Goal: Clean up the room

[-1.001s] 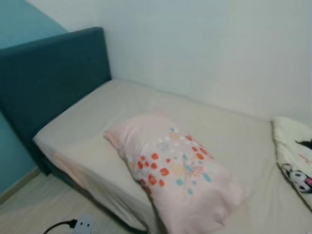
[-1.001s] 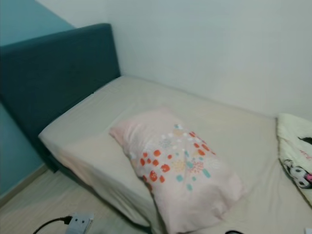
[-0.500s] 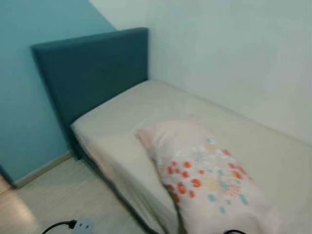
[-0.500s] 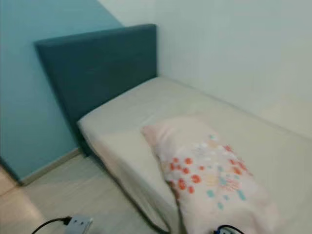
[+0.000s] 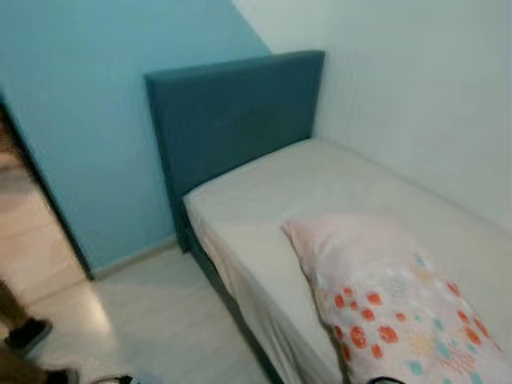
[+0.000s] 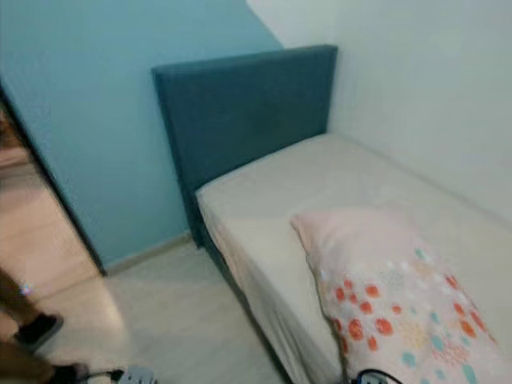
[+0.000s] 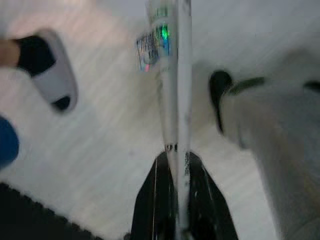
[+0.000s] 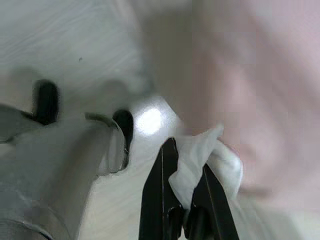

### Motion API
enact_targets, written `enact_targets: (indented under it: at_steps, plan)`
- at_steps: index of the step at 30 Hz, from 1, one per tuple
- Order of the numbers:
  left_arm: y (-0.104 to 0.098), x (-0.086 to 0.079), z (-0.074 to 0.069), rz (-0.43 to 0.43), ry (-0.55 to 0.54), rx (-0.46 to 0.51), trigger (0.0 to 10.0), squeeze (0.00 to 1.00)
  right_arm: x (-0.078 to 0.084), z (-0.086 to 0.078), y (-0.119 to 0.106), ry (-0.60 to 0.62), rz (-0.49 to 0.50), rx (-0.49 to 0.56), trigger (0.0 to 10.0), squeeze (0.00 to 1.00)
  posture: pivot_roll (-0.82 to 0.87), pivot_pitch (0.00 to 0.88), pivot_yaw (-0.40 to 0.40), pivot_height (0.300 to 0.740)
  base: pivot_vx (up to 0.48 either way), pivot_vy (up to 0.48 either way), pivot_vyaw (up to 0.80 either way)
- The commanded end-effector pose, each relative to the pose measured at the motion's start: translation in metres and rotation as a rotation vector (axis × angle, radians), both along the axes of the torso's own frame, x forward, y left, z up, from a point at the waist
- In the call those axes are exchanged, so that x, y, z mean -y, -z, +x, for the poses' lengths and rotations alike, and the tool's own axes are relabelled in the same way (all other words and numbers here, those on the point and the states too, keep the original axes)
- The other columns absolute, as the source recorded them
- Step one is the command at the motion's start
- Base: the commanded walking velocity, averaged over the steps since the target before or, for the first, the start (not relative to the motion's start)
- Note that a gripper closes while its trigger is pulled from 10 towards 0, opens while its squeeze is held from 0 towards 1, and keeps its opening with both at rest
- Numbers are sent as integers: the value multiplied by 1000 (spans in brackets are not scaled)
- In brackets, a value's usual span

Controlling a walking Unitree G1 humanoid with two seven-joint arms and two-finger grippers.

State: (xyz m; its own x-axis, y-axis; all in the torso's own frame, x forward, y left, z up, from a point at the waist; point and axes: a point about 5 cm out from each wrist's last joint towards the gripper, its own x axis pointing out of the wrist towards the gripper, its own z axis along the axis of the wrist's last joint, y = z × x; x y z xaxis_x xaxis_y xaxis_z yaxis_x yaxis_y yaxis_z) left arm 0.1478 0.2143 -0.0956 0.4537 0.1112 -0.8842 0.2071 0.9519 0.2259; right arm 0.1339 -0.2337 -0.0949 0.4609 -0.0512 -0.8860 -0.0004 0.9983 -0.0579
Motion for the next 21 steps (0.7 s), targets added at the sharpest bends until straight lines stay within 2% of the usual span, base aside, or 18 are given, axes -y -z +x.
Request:
enact_targets:
  at_steps: [1,7,21]
  plan:
    - [0,0,-1,-6,3,-9,10000,0,1,-3,1,-1,-1,-10,10000,0,-4,0,-58,740,0,0,756]
    - [1,-9,-8,6,-1,-17,10000,0,-2,1,0,-15,-1,-5,10000,0,-2,0,-58,740,0,0,758]
    - [3,-9,-13,6,11,-29,10000,0,0,3,-1,-30,-7,-3,10000,0,-2,0,-62,740,0,0,757]
